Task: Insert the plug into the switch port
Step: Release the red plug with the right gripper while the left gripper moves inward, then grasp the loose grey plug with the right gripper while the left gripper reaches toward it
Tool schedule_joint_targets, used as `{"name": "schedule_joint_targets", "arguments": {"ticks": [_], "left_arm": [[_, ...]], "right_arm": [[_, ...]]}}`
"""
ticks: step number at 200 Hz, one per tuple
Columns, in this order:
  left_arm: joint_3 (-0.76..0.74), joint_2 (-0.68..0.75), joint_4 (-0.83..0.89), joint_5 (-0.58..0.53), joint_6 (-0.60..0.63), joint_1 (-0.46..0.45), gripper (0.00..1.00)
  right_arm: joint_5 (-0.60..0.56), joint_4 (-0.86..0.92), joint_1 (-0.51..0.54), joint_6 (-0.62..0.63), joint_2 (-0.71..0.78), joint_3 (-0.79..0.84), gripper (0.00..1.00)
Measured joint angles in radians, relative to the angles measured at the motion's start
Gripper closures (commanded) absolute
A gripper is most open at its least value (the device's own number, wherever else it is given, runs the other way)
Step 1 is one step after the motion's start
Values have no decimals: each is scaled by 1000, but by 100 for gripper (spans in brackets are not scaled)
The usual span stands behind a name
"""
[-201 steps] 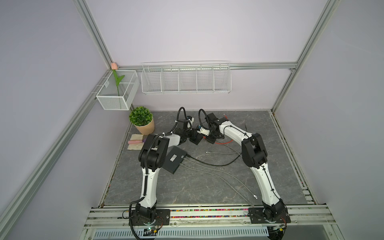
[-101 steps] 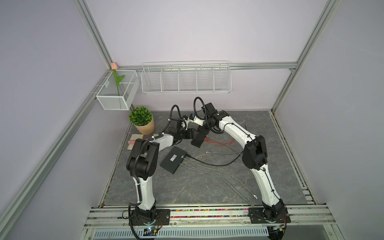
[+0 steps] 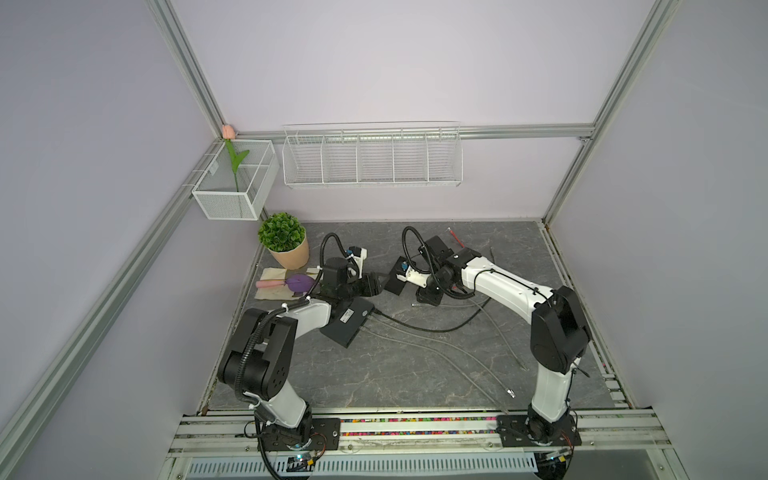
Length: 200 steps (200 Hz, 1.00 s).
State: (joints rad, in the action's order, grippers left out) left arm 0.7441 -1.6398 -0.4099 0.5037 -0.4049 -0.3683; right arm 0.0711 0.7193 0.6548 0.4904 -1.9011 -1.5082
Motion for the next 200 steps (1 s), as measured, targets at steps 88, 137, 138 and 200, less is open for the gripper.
{"name": "schedule_joint_targets", "arguments": {"ticks": [88,137,138,200], "left_arm": [[-41,-2,-108,19,-18,-69,36],[-41,-31,-124,48,-33,-69,36],[-41,-31,-124,48,-33,-69,36],[-32,-31,-113,55,-35,-69,36]], "right_arm": [[7,-146,-92,-81,-57,108,61],[58,-138,-111,-87,-121,103,62],[58,-138,-111,-87,-121,103,62],[76,-69,-110,-85,-201,-10,67]]}}
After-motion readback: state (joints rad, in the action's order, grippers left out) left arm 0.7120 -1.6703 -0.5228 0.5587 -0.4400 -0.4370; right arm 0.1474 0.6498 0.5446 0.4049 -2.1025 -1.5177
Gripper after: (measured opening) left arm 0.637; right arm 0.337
